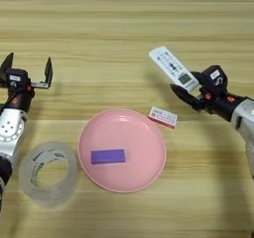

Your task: Move the objects on the table

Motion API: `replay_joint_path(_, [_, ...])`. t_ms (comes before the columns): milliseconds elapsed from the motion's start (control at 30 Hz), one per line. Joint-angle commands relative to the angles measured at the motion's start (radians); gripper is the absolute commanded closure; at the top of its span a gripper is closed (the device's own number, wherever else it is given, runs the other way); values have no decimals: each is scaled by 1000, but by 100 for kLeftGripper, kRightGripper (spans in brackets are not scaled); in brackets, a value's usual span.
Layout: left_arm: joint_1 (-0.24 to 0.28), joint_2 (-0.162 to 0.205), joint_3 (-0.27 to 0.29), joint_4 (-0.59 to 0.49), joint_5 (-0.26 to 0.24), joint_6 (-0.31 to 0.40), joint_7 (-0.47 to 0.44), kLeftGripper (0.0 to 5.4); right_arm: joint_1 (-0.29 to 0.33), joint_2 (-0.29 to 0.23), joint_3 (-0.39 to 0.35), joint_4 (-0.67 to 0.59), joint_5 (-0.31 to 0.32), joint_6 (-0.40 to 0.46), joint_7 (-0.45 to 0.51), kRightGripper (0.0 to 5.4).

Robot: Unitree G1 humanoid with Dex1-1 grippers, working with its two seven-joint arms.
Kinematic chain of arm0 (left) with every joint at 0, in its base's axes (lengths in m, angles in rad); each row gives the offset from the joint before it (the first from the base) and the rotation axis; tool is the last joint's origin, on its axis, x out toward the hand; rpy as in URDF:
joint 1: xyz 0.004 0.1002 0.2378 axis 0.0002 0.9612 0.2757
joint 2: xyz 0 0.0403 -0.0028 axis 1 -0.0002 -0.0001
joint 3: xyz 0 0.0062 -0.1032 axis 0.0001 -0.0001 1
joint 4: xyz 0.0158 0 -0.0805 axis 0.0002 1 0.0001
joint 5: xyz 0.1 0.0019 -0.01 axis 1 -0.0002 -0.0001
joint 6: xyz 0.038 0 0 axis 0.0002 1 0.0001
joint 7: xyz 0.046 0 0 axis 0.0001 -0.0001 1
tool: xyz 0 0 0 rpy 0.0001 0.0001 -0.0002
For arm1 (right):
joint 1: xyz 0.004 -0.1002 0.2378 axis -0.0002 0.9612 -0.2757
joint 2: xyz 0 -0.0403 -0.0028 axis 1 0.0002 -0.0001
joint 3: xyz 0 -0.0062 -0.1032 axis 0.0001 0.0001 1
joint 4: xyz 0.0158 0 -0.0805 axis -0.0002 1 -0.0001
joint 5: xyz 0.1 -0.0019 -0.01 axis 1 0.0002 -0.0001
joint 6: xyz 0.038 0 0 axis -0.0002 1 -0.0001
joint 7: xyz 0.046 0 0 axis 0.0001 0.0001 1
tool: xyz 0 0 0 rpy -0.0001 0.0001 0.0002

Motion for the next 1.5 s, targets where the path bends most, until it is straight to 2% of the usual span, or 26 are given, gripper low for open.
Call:
replay_joint_path(33, [-15,-1,-4,0,-7,-5,-1,0,-25,-7,52,-58,0,29,39,249])
replay_joint_path(400, [-6,7,5,-17,-26,-12,-24,0,-85,-43,155,-58,-15,18,184,249])
replay_joint_path(633, [1,21,18,-94,-103,-4,-122,0,-101,-56,196,-32,-15,-37,316,249])
replay_joint_path(733, [-5,44,12,-141,-142,4,-202,0,-97,-55,209,-44,-8,-43,356,249])
replay_joint_path(933, [-10,91,-22,-308,-313,81,-508,0,-88,-53,230,-80,6,-40,413,249])
replay_joint_path(1000, [-6,108,-38,-369,-364,119,-606,0,-89,-54,233,-88,10,-38,422,249])
replay_joint_path(1100, [26,139,-74,-533,-537,289,-847,0,-95,-54,239,-105,16,-36,438,249])
replay_joint_path(1167, [42,155,-86,-606,-607,386,-950,0,-97,-58,240,-115,22,-39,453,249])
replay_joint_path(1367, [92,194,-130,-772,-668,566,-1118,0,-99,-80,238,-162,45,-27,495,249])
replay_joint_path(1500, [126,218,-167,-854,-673,653,-1203,0,-101,-87,241,-187,57,-21,509,249])
